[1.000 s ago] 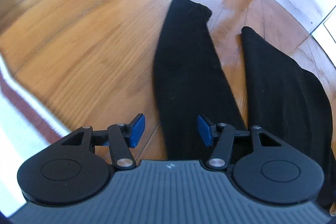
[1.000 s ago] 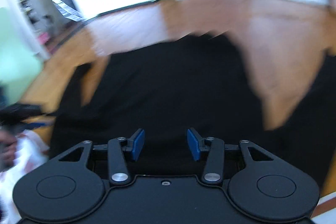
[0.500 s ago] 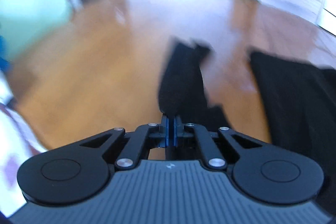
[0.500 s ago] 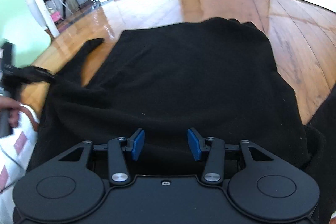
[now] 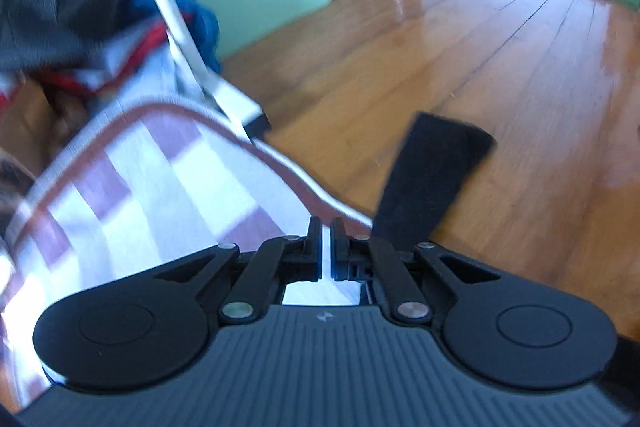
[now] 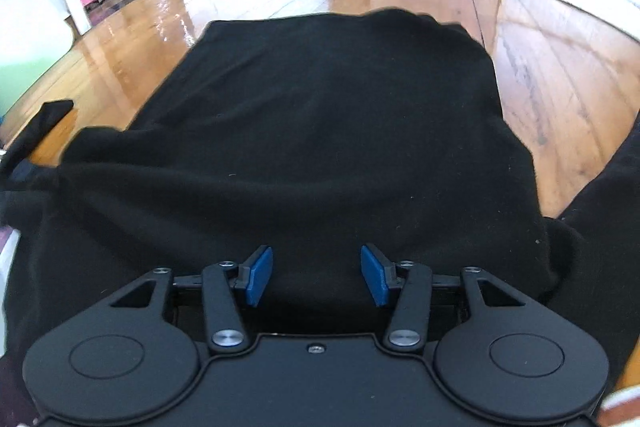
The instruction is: Fold clothes
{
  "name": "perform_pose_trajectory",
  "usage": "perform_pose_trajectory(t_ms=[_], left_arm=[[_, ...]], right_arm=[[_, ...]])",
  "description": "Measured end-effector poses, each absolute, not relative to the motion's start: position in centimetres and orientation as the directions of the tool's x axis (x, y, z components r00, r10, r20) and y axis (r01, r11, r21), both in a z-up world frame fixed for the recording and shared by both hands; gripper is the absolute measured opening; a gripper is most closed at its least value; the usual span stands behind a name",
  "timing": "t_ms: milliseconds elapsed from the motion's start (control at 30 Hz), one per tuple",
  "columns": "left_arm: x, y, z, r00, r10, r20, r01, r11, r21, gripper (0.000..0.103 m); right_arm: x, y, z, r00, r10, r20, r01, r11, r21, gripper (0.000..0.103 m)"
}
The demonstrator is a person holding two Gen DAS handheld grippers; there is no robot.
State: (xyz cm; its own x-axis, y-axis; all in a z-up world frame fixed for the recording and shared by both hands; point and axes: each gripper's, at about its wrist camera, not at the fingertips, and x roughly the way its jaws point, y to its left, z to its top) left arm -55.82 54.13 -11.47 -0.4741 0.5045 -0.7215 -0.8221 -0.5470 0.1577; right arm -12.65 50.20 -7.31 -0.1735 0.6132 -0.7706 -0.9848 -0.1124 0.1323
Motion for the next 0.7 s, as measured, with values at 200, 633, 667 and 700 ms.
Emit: perform_pose_trajectory(t_ms=[200, 633, 667, 700], left_arm=[[-53.7, 52.2, -10.2, -0.347, 0.572, -0.743, -0.880, -0.472, 0.048, 0.037], [-45.2, 54.7, -13.8, 0.211, 0.571, -0.793, -0.959, -0.035, -0.280, 0.067], [-44.9, 55.0, -14.2, 0.220, 0.564, -0.796, -0.959, -0.026, -0.284, 0.067], [-44.6, 55.2, -14.5, 0.227, 0.565, -0.793, -0.958, -0.018, -0.288, 0.067]], right_arm=[[-18.2, 47.2, -5.8, -0.343, 0.549, -0.762, -0.927, -0.328, 0.181, 0.057], [-25.7, 44.5, -7.5, -0.543, 0.202, -0.815, -0.759, -0.534, 0.373, 0.060], [-25.4, 44.3, -7.6, -0.553, 0.188, -0.811, -0.756, -0.523, 0.394, 0.060], [-25.1, 44.4, -7.3, -0.550, 0.198, -0.811, -0.764, -0.511, 0.394, 0.059]])
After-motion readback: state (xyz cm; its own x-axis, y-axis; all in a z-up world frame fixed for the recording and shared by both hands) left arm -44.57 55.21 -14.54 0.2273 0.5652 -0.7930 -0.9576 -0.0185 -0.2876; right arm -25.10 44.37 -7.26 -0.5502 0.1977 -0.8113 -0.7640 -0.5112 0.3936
